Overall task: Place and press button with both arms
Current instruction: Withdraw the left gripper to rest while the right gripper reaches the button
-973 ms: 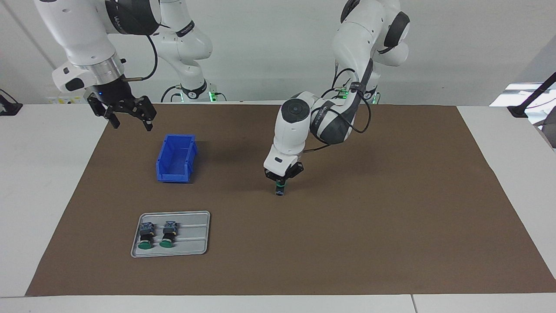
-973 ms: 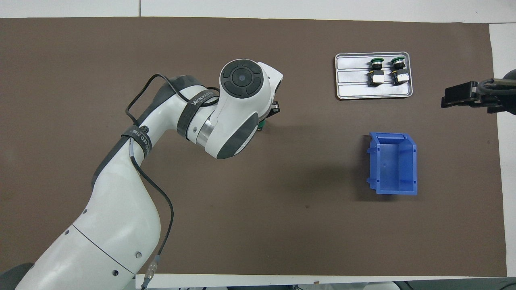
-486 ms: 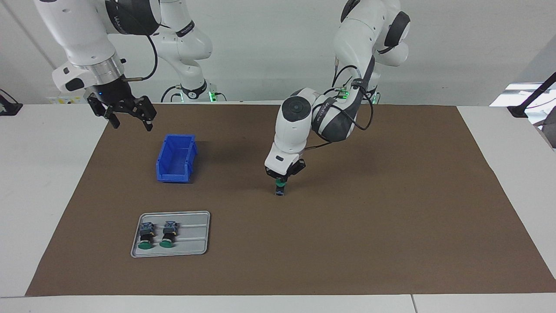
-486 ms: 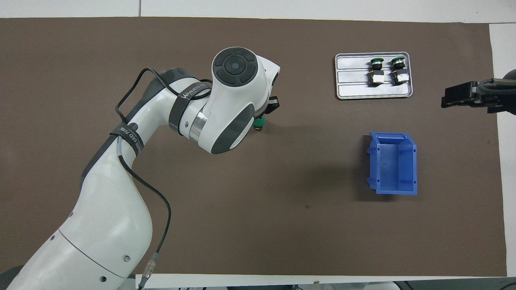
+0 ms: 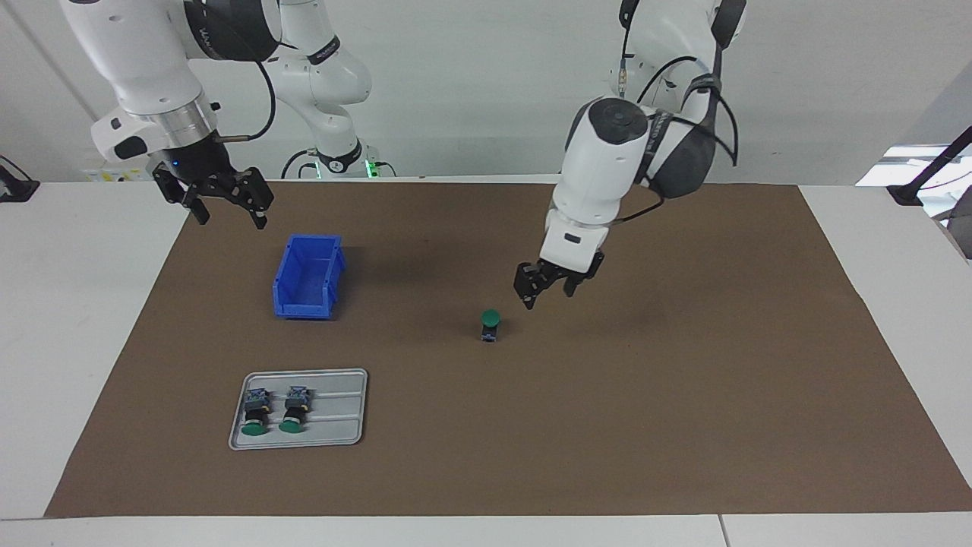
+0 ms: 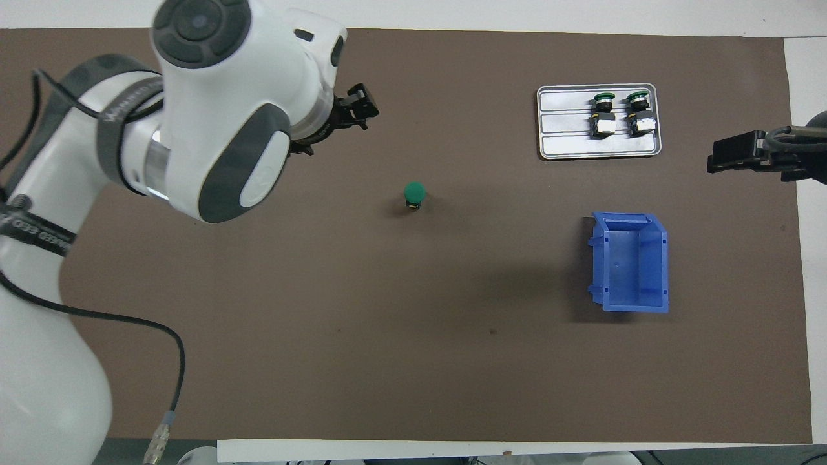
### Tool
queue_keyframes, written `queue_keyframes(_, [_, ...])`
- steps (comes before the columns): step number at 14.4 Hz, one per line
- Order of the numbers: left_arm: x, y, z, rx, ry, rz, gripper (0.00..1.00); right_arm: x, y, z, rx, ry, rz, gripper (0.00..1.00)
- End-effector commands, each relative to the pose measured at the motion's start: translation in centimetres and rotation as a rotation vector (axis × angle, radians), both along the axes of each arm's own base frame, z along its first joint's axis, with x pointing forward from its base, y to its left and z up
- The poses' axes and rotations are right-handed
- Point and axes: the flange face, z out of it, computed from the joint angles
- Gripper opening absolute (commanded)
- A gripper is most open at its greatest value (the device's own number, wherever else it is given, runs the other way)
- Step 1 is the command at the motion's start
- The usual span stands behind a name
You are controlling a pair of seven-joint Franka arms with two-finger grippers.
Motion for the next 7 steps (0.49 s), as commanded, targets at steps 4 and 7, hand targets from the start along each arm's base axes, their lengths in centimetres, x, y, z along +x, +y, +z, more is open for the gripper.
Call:
queue_keyframes(4, [0.1, 17.1, 5.1, 0.076, 0.081, -0.142, 1.00, -1.0, -1.0, 0.0, 0.013, 0.014, -0.002, 0.99])
queue_keyframes(7, [-0.3, 23.9, 6.2, 0.078, 0.127, -0.200, 1.00, -1.3, 0.1, -0.2, 0.012, 0.042, 0.037, 0.99])
